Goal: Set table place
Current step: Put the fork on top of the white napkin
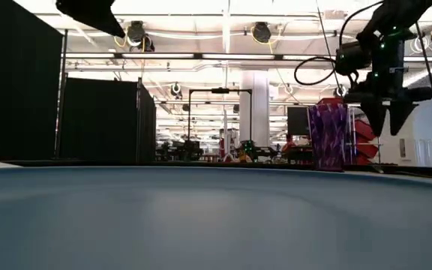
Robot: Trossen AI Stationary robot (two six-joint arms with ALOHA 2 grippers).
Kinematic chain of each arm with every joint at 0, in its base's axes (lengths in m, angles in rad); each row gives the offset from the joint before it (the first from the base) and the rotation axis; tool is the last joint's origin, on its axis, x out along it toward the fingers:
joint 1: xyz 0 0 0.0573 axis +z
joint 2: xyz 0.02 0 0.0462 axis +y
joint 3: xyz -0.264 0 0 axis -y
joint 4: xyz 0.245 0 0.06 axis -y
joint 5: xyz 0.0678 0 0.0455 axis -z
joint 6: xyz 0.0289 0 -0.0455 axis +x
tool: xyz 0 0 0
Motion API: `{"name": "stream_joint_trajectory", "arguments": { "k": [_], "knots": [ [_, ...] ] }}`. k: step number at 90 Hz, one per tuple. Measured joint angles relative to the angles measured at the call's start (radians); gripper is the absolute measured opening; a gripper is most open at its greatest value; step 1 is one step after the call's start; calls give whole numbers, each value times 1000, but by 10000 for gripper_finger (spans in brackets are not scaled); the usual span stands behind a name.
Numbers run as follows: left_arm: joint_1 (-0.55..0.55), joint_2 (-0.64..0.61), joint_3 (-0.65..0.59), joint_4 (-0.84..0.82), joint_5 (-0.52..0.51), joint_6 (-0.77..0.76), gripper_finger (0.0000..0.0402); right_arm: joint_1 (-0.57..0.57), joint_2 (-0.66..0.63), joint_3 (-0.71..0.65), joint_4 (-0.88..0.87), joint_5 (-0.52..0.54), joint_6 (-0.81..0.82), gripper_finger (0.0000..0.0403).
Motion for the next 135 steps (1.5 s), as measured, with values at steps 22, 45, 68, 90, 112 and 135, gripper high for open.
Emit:
{"name": "stream_joint_trajectory", "arguments": {
  "k": [22, 45, 68, 90, 112, 135],
  "knots": [
    [27, 35, 0, -19, 21, 4, 151, -30, 5, -15, 1, -32, -72, 187],
    [49, 44, 0, -19, 38, 2, 151, -44, 44, -28, -25, -70, -77, 187],
    [75, 77, 0, -24, 153, 41, 151, -34, 114, -151, 43, -104, -100, 187],
    [109, 147, 0, -19, 166, 53, 151, -37, 166, -189, 155, -131, -106, 187],
    [123, 169, 0, -18, 166, 53, 151, -91, 163, -189, 184, -128, -130, 187],
    [149, 169, 0, -17, 166, 54, 151, -103, 157, -166, 182, -123, -134, 187]
  ]
}}
